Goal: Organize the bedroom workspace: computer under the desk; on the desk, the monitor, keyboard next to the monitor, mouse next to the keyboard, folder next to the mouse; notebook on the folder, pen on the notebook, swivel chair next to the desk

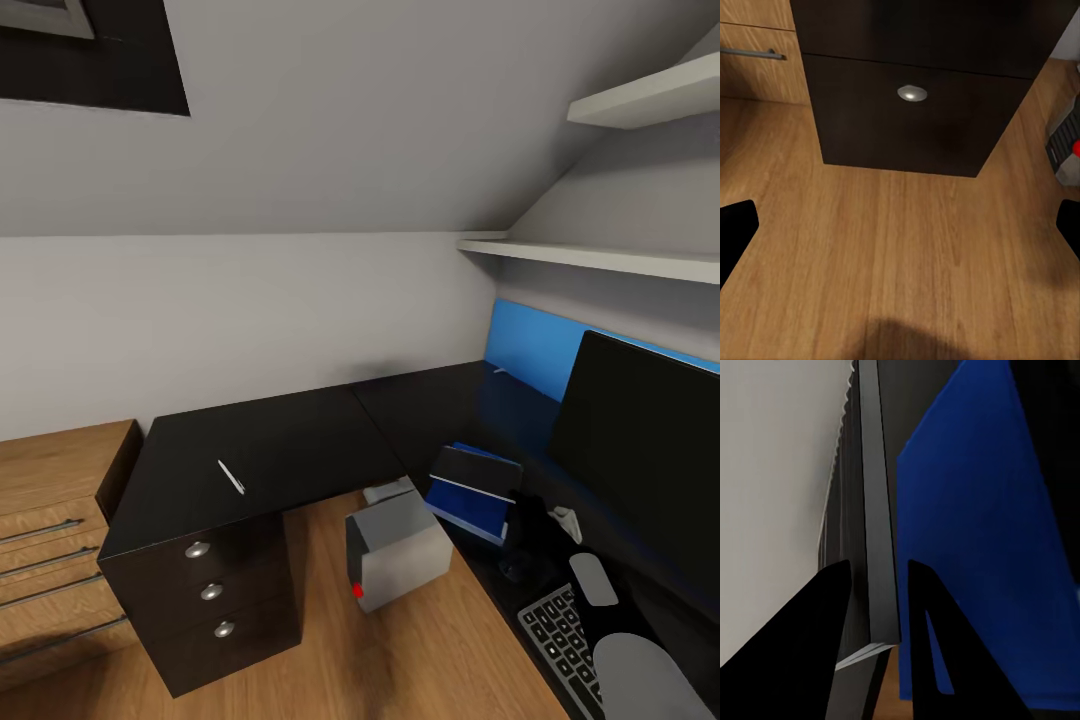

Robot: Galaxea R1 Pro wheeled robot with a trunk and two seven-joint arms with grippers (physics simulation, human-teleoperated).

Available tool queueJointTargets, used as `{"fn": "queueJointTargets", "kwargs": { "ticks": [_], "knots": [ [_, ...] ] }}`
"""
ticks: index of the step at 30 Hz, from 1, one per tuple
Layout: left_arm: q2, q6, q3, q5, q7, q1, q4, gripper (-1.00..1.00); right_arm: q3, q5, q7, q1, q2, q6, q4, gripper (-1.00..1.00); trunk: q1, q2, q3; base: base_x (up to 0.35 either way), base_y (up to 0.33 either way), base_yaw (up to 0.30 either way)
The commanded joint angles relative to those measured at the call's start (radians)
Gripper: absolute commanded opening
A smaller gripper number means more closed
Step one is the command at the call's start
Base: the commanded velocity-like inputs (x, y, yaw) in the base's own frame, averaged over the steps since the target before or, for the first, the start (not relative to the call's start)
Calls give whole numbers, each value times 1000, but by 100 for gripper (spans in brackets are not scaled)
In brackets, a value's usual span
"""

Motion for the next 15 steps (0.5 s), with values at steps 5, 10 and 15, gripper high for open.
{"fn": "queueJointTargets", "kwargs": {
  "ticks": [5, 10, 15],
  "knots": [
    [-1, 0, 3, -4, 3, 0, -2, 100, -5, -6, 2, -1, 1, 9, 0, -100, 0, -1, -1, 0, -1, 0],
    [-1, 0, 3, -4, 3, 0, -2, 100, -5, -6, 2, -1, 1, 9, 1, -100, 0, -1, -1, 0, 0, 0],
    [-1, 0, 3, -4, 3, 0, -2, 100, -5, -6, 2, -1, 1, 9, 1, -100, 0, -1, -1, 0, 0, 0]
  ]
}}
